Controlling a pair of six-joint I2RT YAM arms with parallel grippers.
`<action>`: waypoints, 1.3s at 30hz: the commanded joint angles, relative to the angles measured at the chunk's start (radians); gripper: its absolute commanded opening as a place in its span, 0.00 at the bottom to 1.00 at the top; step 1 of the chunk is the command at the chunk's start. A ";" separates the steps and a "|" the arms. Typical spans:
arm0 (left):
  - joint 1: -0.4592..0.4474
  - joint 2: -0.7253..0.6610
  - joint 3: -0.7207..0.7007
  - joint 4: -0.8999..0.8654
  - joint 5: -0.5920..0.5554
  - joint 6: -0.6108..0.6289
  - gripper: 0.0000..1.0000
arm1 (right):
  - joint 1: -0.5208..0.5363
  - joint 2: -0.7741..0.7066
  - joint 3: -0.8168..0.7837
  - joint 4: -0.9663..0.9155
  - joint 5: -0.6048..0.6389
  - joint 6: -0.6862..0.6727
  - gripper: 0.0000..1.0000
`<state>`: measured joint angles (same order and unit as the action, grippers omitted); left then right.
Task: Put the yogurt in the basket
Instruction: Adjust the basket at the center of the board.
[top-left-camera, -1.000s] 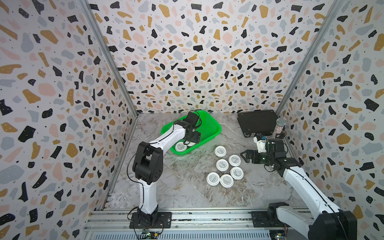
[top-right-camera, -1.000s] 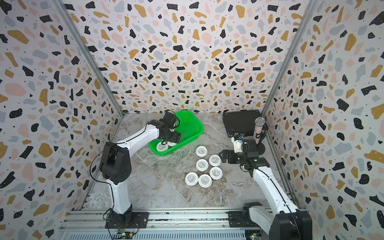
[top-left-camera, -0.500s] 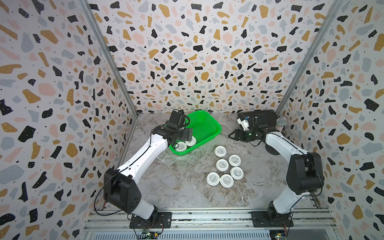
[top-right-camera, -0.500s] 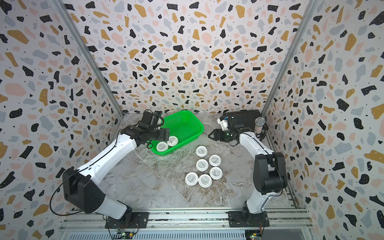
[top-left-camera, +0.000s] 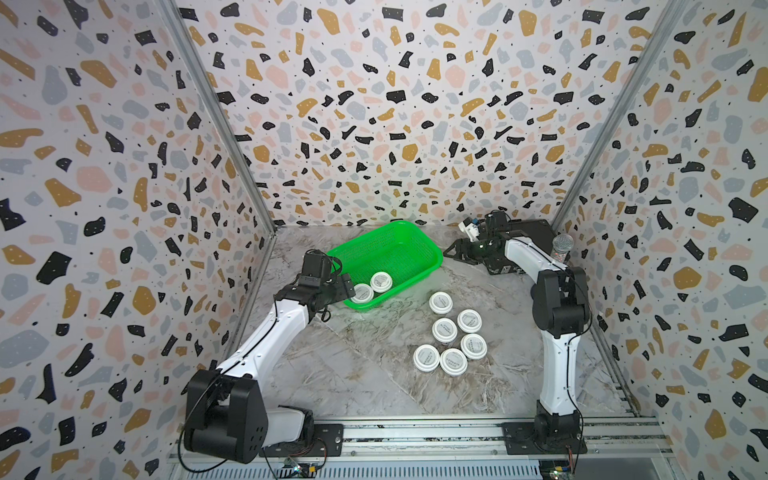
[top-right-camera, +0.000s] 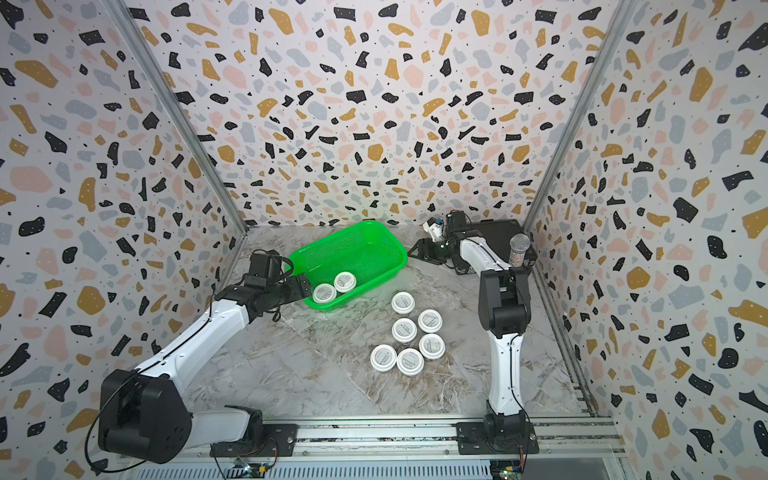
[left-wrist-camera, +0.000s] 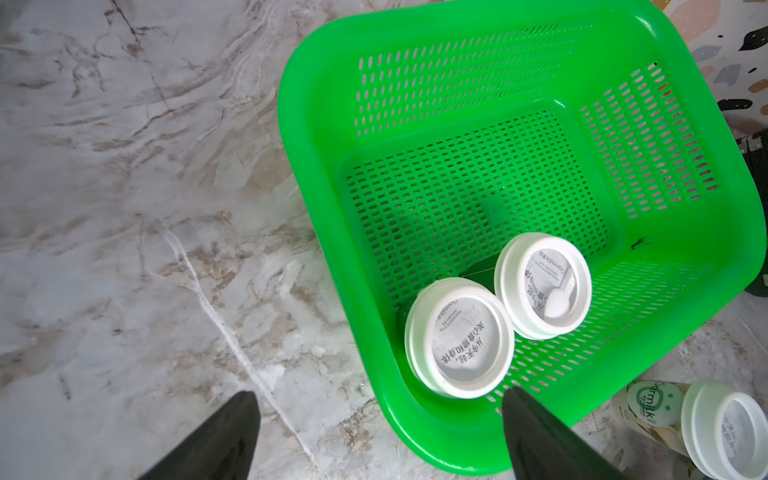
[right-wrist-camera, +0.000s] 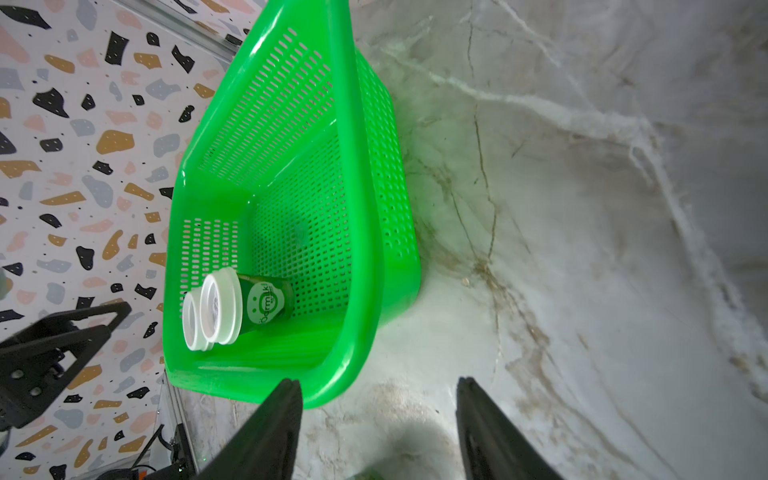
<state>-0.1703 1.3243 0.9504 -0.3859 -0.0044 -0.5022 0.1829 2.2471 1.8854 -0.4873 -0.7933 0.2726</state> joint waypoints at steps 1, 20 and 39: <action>0.038 0.019 -0.037 0.145 0.119 -0.092 0.88 | 0.011 0.028 0.095 -0.090 -0.061 -0.001 0.62; 0.066 0.141 -0.072 0.239 0.145 -0.095 0.57 | 0.040 0.181 0.292 -0.144 -0.100 0.032 0.46; 0.066 0.210 -0.032 0.255 0.266 -0.067 0.36 | 0.036 -0.133 -0.087 -0.049 0.004 0.051 0.27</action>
<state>-0.1108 1.5349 0.8902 -0.1562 0.2276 -0.5880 0.2192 2.2024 1.8378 -0.5743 -0.7906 0.3187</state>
